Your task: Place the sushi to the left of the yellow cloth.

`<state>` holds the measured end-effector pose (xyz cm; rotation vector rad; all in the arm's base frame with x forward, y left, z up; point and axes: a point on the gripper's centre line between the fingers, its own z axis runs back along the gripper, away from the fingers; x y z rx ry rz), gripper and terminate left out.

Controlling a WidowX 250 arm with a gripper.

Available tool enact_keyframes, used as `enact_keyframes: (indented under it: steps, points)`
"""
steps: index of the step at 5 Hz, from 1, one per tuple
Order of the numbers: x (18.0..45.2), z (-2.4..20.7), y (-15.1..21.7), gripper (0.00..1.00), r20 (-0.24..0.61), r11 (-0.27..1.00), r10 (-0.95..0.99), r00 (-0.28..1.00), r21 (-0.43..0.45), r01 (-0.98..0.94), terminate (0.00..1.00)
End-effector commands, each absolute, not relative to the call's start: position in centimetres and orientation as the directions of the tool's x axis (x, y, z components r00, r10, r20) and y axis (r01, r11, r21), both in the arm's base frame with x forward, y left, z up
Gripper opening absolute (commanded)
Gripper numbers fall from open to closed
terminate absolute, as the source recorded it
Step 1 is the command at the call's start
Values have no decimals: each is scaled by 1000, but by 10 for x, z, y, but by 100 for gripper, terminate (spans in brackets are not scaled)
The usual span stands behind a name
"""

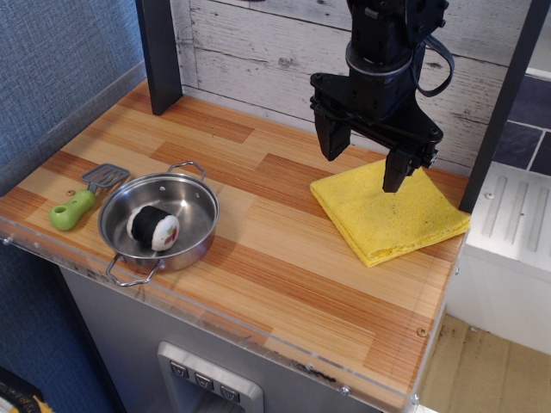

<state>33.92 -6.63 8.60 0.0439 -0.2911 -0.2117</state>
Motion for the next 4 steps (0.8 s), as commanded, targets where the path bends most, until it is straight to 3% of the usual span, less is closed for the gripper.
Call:
enact_keyframes:
  steps: [1, 4]
  points:
    - [339, 86, -66, 100, 280, 977, -213, 936, 73, 201, 0]
    - [318, 120, -11, 100, 323, 994, -50, 945, 113, 14, 0]
